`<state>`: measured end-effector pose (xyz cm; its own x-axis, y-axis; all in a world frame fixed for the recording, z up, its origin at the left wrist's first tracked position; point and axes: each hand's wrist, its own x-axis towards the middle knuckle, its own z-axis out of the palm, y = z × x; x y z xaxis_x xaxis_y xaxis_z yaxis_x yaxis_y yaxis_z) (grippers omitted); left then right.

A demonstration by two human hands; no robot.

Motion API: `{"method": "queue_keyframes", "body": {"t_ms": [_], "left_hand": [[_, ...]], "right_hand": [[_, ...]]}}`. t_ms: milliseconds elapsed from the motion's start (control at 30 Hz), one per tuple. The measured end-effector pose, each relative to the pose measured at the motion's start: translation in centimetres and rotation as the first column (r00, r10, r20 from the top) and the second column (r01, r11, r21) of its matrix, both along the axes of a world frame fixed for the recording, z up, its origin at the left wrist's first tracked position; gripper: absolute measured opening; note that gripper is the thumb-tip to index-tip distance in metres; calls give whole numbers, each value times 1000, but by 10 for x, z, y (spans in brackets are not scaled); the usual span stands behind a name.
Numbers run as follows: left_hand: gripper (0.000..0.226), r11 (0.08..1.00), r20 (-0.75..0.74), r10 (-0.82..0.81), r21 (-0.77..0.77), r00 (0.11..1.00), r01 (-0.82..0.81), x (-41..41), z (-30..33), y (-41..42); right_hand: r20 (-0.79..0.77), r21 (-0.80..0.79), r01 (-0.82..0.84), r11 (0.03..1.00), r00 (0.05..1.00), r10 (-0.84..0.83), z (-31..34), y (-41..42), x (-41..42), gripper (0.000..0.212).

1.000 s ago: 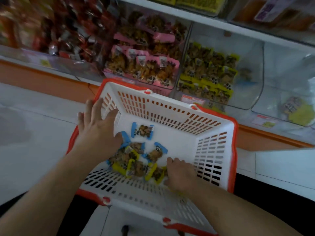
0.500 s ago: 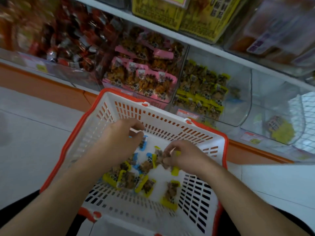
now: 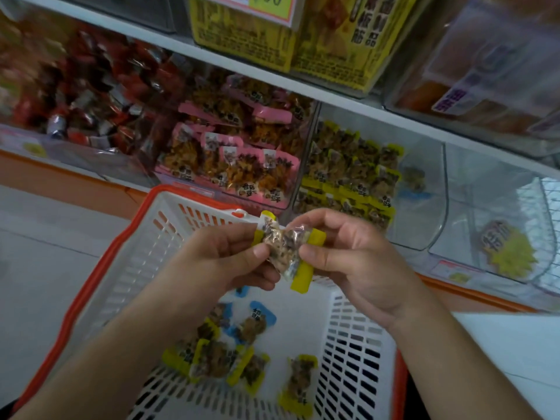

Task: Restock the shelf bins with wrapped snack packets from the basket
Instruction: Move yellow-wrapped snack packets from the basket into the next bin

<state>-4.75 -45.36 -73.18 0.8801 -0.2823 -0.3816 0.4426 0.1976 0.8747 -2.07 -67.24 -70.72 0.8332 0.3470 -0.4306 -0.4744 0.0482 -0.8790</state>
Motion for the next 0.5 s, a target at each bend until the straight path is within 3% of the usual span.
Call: {"method": "queue_keyframes", "body": {"t_ms": [167, 267, 333, 400, 467, 500], "left_hand": [[34, 987, -70, 155, -33, 985, -158, 14, 3, 0], [32, 951, -48, 268, 175, 962, -257, 20, -1, -1], [27, 944, -86, 292, 184, 953, -273, 22, -4, -1], [32, 956, -188, 291, 15, 938, -293, 23, -5, -3], [31, 941, -231, 304, -77, 924, -329, 25, -5, -2], [24, 940, -215, 314, -64, 925, -334, 26, -6, 0]], "right_hand": [[-17, 107, 52, 993, 999, -50, -5, 3, 16, 25], [53, 85, 120, 989, 991, -125, -9, 13, 17, 21], [267, -137, 125, 983, 960, -84, -8, 21, 13, 16], [490, -432, 81, 898, 857, 158, -9, 31, 5, 15], [553, -608, 3, 794, 719, 420, -8, 40, -3, 11], [570, -622, -18, 783, 675, 468, -8, 42, -5, 10]]}}
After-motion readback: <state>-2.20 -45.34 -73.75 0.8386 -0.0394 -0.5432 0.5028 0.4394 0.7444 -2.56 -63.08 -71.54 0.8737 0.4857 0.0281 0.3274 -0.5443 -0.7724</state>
